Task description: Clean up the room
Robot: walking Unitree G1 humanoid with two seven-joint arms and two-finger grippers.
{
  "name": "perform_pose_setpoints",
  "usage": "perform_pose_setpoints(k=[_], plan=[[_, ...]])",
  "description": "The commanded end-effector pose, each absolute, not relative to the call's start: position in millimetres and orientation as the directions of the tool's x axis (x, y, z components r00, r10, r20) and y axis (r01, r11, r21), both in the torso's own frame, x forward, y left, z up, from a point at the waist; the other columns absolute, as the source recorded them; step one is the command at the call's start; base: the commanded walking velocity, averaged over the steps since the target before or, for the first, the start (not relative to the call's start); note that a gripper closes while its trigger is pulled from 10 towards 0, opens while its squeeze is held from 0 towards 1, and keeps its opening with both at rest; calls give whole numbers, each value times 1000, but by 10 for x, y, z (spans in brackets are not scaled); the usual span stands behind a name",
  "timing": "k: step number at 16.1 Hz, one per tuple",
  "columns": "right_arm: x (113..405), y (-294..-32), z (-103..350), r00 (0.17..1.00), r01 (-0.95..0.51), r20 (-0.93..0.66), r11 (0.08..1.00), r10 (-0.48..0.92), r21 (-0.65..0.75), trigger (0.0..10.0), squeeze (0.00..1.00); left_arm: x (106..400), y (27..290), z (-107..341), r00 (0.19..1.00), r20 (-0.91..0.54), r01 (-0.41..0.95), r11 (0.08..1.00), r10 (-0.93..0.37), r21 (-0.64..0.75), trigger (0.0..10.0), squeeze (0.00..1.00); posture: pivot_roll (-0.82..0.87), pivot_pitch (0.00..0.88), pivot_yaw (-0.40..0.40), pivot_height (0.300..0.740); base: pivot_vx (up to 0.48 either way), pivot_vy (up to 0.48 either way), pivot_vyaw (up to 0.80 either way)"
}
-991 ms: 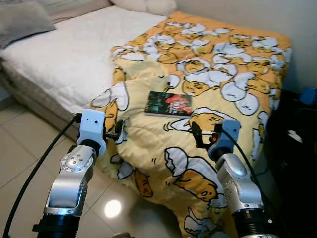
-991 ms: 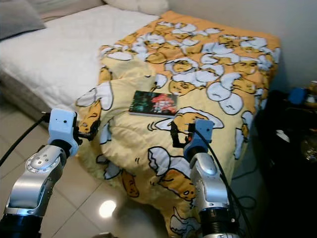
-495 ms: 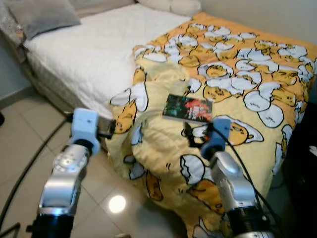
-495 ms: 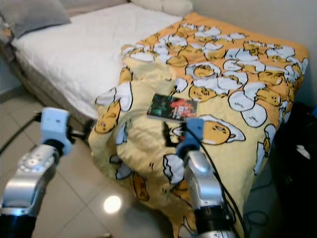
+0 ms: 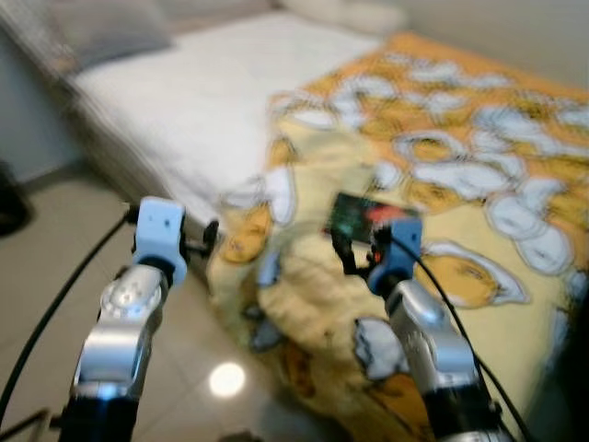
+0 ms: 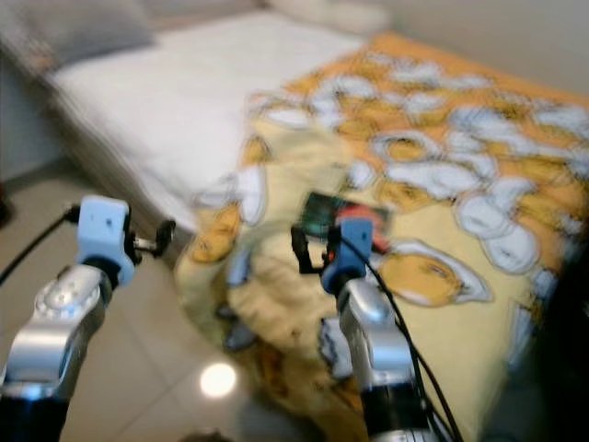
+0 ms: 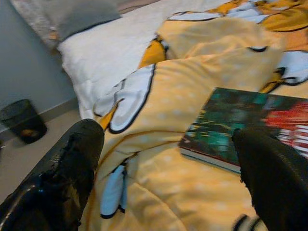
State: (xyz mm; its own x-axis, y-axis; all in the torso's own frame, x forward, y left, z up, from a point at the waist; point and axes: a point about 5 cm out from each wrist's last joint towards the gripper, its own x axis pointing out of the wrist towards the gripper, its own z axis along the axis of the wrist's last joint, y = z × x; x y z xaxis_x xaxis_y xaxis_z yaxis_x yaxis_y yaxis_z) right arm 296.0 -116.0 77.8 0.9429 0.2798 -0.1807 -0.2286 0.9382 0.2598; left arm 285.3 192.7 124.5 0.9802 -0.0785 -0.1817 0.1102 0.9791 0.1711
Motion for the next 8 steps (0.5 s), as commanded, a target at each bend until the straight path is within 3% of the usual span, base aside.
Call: perform_pose_setpoints(k=[1, 8], plan=[[2954, -1230, 776, 942, -221, -191, 939, 275, 263, 10000, 0, 2860, 1860, 1252, 978, -180, 134, 977, -103, 169, 10000, 1000, -7, 0, 0, 740, 304, 0, 0], [2945, -1256, 748, 938, -209, -218, 941, 270, 266, 10000, 0, 2863, 1852, 1246, 974, -192, 153, 973, -119, 174, 10000, 1000, -7, 0, -1, 740, 277, 0, 0]])
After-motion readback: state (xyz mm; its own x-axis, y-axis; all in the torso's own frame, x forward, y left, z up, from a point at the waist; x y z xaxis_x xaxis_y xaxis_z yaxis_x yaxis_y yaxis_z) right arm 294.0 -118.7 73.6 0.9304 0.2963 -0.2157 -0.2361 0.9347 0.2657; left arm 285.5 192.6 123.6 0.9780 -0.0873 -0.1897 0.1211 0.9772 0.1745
